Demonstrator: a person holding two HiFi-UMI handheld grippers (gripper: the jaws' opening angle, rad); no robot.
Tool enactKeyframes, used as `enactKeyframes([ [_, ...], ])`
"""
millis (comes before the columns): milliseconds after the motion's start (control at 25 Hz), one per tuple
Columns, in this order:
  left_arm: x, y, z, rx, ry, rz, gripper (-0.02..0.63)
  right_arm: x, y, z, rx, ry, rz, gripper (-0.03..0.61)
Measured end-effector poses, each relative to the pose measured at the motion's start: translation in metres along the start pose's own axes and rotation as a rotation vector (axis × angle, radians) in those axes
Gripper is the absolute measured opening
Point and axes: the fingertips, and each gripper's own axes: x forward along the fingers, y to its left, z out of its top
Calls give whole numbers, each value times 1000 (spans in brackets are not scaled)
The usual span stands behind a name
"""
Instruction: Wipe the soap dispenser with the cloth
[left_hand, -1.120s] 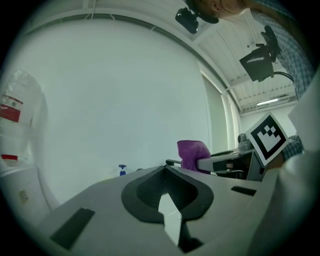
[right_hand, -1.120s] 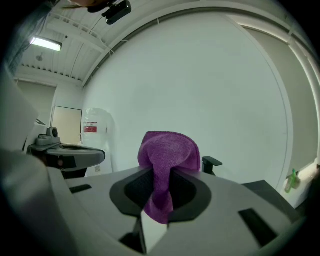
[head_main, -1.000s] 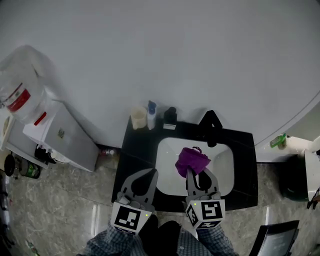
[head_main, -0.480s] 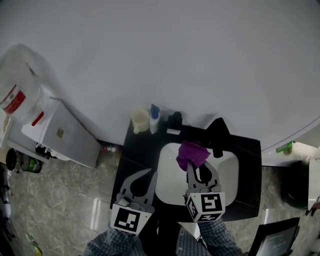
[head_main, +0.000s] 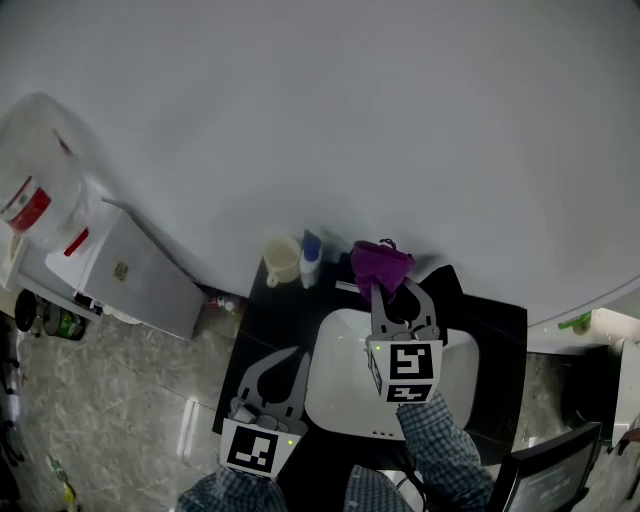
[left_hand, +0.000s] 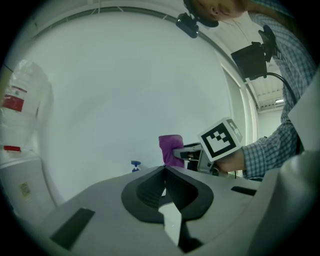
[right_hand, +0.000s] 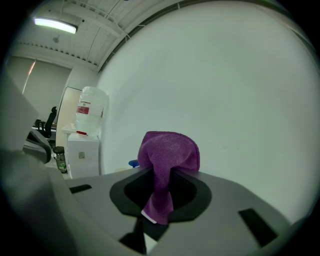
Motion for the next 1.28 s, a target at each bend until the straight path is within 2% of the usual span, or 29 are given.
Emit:
enactKeyframes([
  [240, 5, 9, -7, -22, 13, 44, 2, 38, -9, -10, -12, 34, 9, 75],
  [600, 2, 23, -20, -60, 43, 106, 2, 69, 7, -41, -27, 93, 44, 75],
  [920, 8, 16, -29, -57, 56, 92, 2, 65, 21, -56, -83, 93, 79, 75],
  [1280, 12, 10, -32, -30, 72, 88, 2, 66, 38, -119, -124, 229, 147, 75],
])
